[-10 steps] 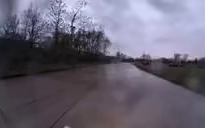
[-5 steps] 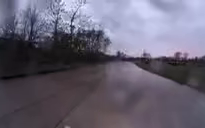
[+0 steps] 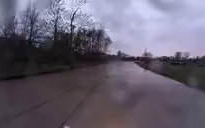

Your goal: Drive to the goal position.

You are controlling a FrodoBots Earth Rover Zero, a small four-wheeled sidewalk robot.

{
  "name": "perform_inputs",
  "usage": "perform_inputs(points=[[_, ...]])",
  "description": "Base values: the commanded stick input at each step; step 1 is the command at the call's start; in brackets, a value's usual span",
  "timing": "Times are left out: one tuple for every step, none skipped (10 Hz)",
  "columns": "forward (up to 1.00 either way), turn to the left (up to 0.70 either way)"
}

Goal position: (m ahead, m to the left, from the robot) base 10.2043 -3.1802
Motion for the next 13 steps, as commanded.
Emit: perform_inputs(points=[[0.7,0.0],[0.7,0.0],[0.7,0.0],[0.7,0.0],[0.7,0.0],[0.7,-0.12],[0.7,-0.23],[0.7,-0.29],[0.7,-0.35],[0.7,-0.35],[0.7,-0.35],[0.7,-0.35],[0.7,-0.35]])
